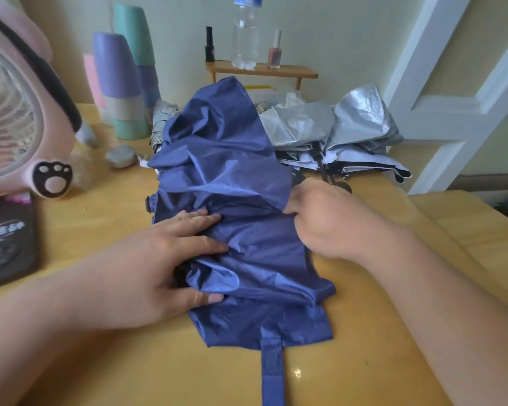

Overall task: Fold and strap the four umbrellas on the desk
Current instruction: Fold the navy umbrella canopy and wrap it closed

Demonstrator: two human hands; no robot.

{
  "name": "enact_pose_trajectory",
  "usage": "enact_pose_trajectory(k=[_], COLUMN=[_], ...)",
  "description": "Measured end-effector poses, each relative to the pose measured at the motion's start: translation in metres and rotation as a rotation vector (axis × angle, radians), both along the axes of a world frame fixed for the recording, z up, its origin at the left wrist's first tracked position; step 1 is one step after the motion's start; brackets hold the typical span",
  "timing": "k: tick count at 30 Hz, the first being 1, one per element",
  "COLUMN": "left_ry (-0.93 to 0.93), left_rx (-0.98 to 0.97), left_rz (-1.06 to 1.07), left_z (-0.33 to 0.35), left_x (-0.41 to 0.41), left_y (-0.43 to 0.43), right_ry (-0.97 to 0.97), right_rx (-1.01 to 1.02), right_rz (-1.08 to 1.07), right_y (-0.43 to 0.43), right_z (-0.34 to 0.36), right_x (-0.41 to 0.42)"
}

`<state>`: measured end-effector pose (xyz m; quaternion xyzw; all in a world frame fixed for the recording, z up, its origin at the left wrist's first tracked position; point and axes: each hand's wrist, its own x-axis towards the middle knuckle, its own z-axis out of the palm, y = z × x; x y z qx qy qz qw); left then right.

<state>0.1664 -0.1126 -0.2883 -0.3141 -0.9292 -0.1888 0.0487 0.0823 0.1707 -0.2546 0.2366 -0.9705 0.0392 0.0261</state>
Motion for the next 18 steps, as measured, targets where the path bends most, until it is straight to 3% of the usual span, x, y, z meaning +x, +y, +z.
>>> enact_pose_trajectory(k=[4,10,13,18], left_ry=[-0.005,-0.045,-0.036,0.094], left_rx=[-0.017,-0.005,0.011,0.118], left_rz=[-0.022,-0.044,-0.054,0.032], left_z=[0.001,0.0,0.003,0.028], left_x=[0.0,-0.001,0.001,0.031], left_y=[0.0,-0.001,0.001,-0.005], right_ry=[0.164,0.063,0.085,0.175], right_rx=[0.014,-0.363,-0.229,-0.191], right_rz=[0.02,0.003,0.128,0.194], right_y=[-0.019,-0.038,-0.042,-0.041], right_z=[0.003,-0.005,-0.017,-0.025], right_x=[0.015,0.007,0.002,0.0])
